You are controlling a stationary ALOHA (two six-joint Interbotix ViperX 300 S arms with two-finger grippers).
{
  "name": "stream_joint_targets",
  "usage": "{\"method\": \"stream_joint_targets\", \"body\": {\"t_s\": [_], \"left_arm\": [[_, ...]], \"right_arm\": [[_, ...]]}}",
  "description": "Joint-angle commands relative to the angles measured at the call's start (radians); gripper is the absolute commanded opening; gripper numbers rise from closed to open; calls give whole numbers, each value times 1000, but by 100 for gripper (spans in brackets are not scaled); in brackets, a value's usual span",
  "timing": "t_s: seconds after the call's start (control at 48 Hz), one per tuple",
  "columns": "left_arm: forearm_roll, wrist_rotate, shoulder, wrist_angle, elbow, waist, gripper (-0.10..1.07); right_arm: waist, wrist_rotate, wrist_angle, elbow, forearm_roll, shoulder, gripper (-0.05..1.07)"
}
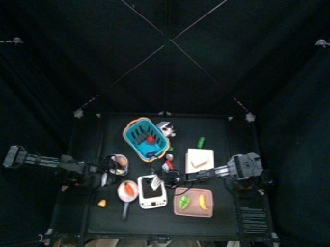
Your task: Grab pan
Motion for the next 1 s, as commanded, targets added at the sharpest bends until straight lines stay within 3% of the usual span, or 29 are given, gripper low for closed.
{"method": "stream_joint_targets", "body": {"t_s": [0.0,0.167,0.646,0.75,0.979], "left_arm": [[25,5,-14,32,-57,-11,99],[86,2,-41,38,-83,-11,99],[135,5,-41,-121,-46,-12,99],[130,2,-18,-106,9,-12,99],[114,3,69,-92,34,-21,99]], "right_arm": [[11,-5,-6,-95,11,38,92],[5,-3,-41,-161,23,110,92],[-6,-5,-92,-219,41,193,92],[-6,-5,-84,-204,38,178,92],[0,-44,-51,-123,34,44,92]]}}
